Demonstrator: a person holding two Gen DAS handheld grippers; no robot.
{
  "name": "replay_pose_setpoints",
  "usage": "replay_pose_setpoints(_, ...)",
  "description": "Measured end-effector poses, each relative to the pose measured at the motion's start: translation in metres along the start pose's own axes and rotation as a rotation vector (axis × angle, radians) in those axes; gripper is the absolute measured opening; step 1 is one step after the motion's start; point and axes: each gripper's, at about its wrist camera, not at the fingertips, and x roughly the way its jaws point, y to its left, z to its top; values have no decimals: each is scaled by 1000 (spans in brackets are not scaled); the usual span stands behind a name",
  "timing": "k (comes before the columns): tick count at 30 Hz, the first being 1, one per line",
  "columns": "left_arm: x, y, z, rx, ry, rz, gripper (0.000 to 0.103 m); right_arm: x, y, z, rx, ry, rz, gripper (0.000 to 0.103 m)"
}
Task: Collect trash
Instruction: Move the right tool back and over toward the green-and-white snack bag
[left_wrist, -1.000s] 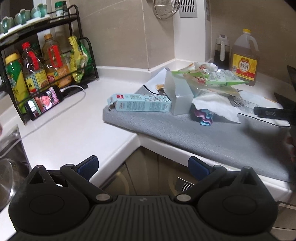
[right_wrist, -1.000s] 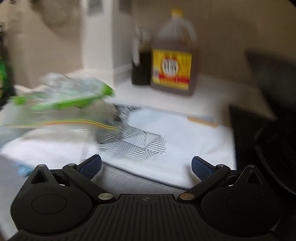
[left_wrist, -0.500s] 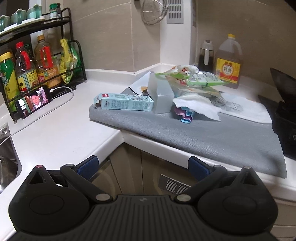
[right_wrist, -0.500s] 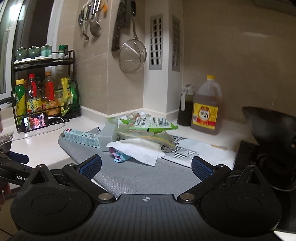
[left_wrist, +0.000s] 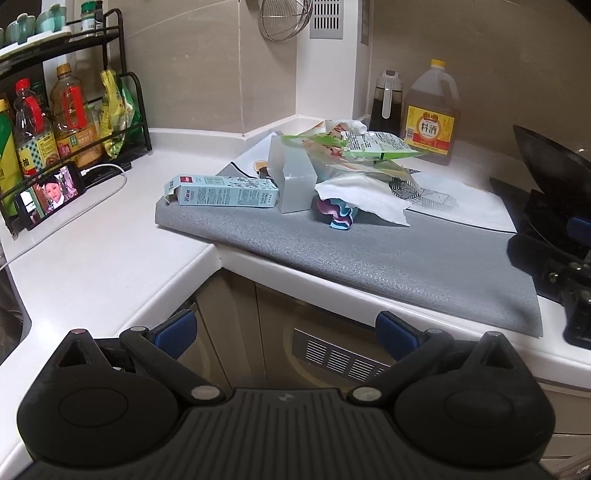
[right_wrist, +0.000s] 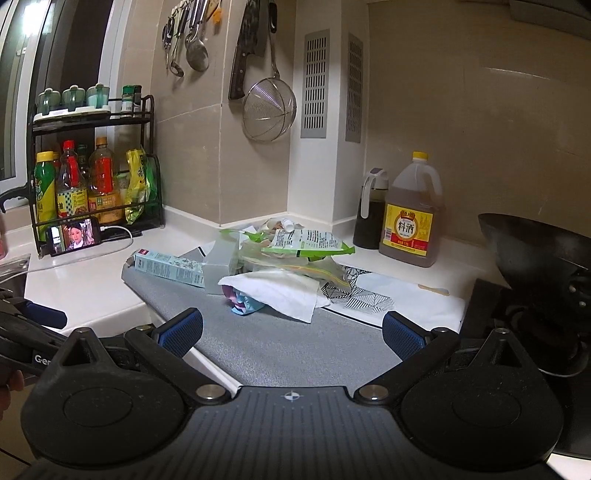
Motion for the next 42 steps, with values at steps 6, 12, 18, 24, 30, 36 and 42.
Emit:
replay_pose_setpoints(6,-5,4,0,-16,-4,-17,103,3,6,-3,-9,14,27,103)
replay_pose_setpoints(12,-8,7,0,-34,-9,-14,103,5,11,-4,-45,35,-13,103)
replay_pose_setpoints(18,-10,8,-2,-24,-22,-25,103,4,14,-7,-60,42,-16,103)
replay_pose_setpoints(24,-8,10,-3,-32,-9,-47,103,2,19,-6,-78,43,-11,103)
replay_pose_setpoints(30,-6,18,-4,-69,7,-67,103,2,22,-4,-77,49,-23,103)
replay_pose_setpoints(36,-9,20,-5,-77,-6,-92,103,3,25,-5,-88,54,21,103)
replay_pose_setpoints(42,-10,19,-6,-67,-7,-75,103,5,32,-7,-101,76,58,103)
